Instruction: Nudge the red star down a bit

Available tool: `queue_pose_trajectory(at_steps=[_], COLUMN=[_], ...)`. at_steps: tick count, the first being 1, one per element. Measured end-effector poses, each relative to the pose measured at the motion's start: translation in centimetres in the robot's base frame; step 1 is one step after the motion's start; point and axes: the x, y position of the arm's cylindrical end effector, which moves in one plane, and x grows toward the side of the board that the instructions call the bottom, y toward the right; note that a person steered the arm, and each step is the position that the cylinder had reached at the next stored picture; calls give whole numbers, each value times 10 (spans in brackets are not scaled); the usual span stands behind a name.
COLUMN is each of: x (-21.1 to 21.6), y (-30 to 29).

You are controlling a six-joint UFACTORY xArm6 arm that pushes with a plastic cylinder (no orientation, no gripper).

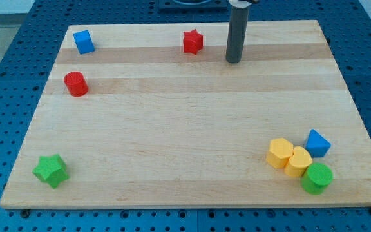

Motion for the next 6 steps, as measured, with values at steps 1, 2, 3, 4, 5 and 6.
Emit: queue_pose_trajectory(at_steps=[1,2,3,4,5,6], x=[-55,-70,-70,-70,-71,-83], y=[-17,-39,-54,-68,-70,-70])
